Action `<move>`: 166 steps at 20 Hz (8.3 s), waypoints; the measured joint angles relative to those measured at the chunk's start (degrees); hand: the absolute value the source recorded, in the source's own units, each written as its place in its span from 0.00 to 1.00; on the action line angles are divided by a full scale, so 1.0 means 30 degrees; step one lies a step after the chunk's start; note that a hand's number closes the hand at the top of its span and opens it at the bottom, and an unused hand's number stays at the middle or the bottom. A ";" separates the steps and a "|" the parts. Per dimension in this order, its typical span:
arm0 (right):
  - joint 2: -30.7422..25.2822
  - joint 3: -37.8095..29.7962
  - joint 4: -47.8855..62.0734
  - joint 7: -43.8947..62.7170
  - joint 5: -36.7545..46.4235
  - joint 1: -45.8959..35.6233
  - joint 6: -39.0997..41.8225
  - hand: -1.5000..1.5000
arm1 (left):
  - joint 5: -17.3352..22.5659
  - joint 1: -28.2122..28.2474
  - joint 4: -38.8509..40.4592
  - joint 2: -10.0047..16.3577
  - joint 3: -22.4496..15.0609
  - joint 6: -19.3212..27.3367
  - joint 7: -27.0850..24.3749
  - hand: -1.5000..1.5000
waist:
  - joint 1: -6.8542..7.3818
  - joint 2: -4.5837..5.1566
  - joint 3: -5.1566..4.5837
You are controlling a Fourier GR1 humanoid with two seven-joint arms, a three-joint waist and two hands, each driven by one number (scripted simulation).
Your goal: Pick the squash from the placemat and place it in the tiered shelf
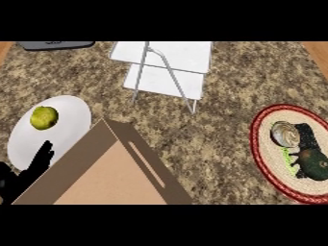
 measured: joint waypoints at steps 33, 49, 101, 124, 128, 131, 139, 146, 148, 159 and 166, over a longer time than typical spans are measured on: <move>-0.3121 0.3913 -1.0820 1.6520 0.4615 0.1892 -0.1174 0.00 | -0.1968 -0.0690 0.0392 -0.0697 -0.0033 -0.1133 0.0786 0.50 | 0.1697 -0.0075 0.0207; -0.1251 0.7099 -1.0417 2.0173 0.9249 0.0158 -0.2782 0.00 | -0.2660 -0.0494 0.0314 -0.1089 0.0521 -0.1511 0.0987 0.50 | 0.1580 -0.0106 0.0259; 0.9295 1.6483 -0.6127 1.8726 1.8651 -0.9097 -0.4366 1.00 | -0.0070 -0.1292 -0.0413 0.1466 -0.0767 -0.1308 0.1323 0.50 | 0.2686 0.0143 -0.0119; 1.2729 1.6671 -0.5015 3.0601 2.4137 -2.7295 -0.2491 1.00 | 0.1383 -0.1205 0.0380 0.2542 -0.1760 -0.0274 0.0826 0.50 | 0.1821 -0.0072 0.0123; 1.2761 1.4630 -0.3453 3.0462 2.4139 -2.9530 -0.1984 1.00 | 0.1450 -0.1210 0.0388 0.2664 -0.1989 0.0049 0.0688 0.50 | 0.1756 -0.0018 0.0157; 1.2720 1.3237 -0.2206 3.0163 2.4147 -3.0799 -0.1594 1.00 | 0.1636 -0.1220 0.0436 0.2769 -0.2079 0.0021 0.0463 0.50 | 0.1709 0.0015 0.0177; 1.2250 1.0197 0.1306 2.8427 2.3667 -3.2753 -0.0944 1.00 | 0.2331 -0.1399 0.0552 0.3124 -0.2379 0.0121 0.0349 0.50 | 0.1712 0.0140 0.0188; 1.1815 0.9129 0.4023 2.7270 2.3328 -3.3474 -0.0378 1.00 | 0.2736 -0.1701 0.0795 0.3420 -0.2853 0.0448 0.0208 0.50 | 0.1740 0.0188 0.0219; 1.1630 0.8951 0.4737 2.6929 2.3396 -3.3487 -0.0401 1.00 | 0.2801 -0.1750 0.0755 0.3481 -0.2949 0.0623 0.0240 0.50 | 0.1784 0.0197 0.0203; 1.0941 0.8071 0.8083 2.4735 2.3911 -3.3386 -0.2455 1.00 | 0.3412 -0.2314 0.1138 0.3815 -0.3631 0.0902 -0.0038 0.50 | 0.1951 0.0277 0.0258; 1.0986 0.7659 0.9641 2.3231 2.3794 -3.3841 -0.3461 1.00 | 0.3965 -0.2568 0.1286 0.4108 -0.3965 0.0972 -0.0162 0.50 | 0.2008 0.0261 0.0224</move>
